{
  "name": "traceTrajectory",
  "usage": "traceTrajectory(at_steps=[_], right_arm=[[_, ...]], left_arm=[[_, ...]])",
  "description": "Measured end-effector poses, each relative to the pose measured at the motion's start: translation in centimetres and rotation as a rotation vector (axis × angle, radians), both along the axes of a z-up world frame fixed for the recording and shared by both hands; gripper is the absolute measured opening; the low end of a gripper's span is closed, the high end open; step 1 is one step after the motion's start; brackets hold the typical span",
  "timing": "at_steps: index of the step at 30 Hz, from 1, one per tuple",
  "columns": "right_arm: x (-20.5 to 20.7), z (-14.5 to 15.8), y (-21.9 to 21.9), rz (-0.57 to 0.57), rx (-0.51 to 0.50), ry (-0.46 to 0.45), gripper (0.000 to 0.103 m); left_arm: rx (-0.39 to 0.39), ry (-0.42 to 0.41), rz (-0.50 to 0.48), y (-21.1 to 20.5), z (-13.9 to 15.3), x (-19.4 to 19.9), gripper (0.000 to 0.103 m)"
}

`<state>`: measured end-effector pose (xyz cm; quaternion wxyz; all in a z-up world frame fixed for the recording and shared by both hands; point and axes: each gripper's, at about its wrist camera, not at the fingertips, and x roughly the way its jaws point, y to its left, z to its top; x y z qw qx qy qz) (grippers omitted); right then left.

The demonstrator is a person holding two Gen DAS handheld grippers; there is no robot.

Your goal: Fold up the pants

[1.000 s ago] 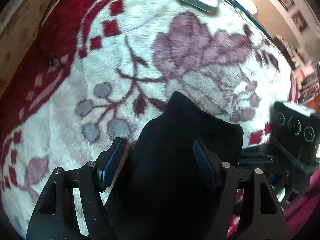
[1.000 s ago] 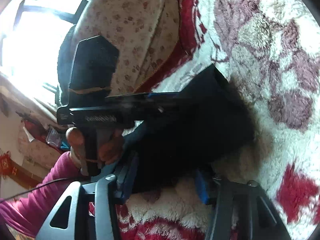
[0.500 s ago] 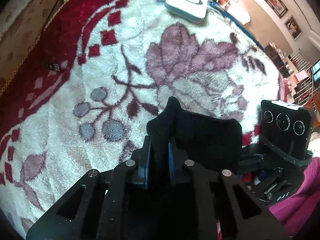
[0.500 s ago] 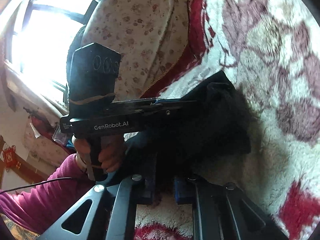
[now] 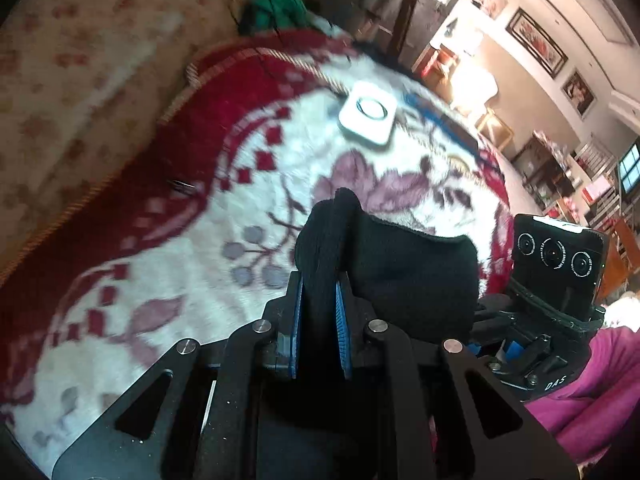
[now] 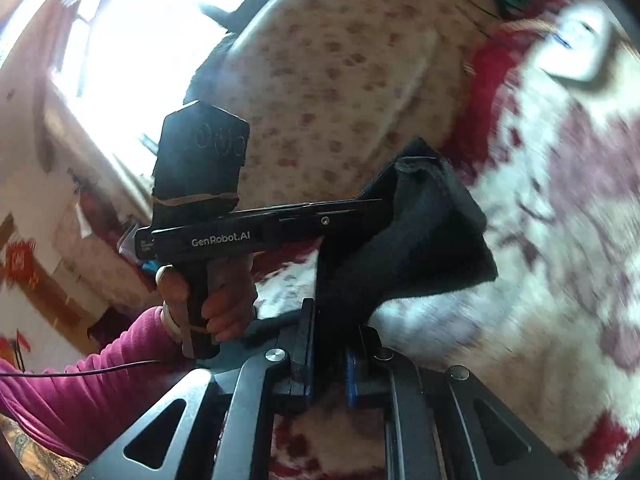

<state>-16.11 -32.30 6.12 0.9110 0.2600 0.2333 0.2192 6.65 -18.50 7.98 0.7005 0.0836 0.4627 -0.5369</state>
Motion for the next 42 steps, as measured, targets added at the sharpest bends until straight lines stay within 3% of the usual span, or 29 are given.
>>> traceTrajectory(at_steps=[5,12,16,25,28,29,33,39,42], right_arm=[[1.6,2.8,5.2,0.107,-0.098,-0.055,0.011],[3.7,2.7,12.5,0.266,-0.205,-0.057,0.011],[4.6,1.4,16.0,0.345,-0.278,-0.039,0.012],[6.2,-3.6,22.0,0.529,-0.422,0.048,0.012],[6.4,-4.9,23.7,0.553,-0.518,0.103,0.013],[6.4,-5.0,24.0,0.564,-0.516,0.120,0.014],[6.1,-3.9,23.7,0.605,-0.413,0.129,0.043],[5.9,-1.9,21.0,0.489,-0.379,0.132,0.044],[6.3,-0.5,18.3,0.409,-0.311,0.101,0.044]], left_arm=[[-0.021,-0.038,0.089,6.1,2.4,0.1,0.014],[-0.023,-0.055,0.225,15.0,2.8,-1.4,0.014],[-0.037,-0.046,0.317,19.7,1.8,-2.3,0.014],[-0.034,0.060,0.549,28.8,-2.7,-4.1,0.014],[-0.040,0.070,0.653,31.9,-2.9,-4.2,0.014],[-0.052,0.076,0.673,32.8,-2.8,-4.3,0.014],[-0.082,0.053,0.732,34.8,-1.1,-5.6,0.014],[-0.088,-0.008,0.740,34.0,1.4,-9.1,0.015],[-0.029,-0.021,0.738,32.8,1.0,-10.8,0.026]])
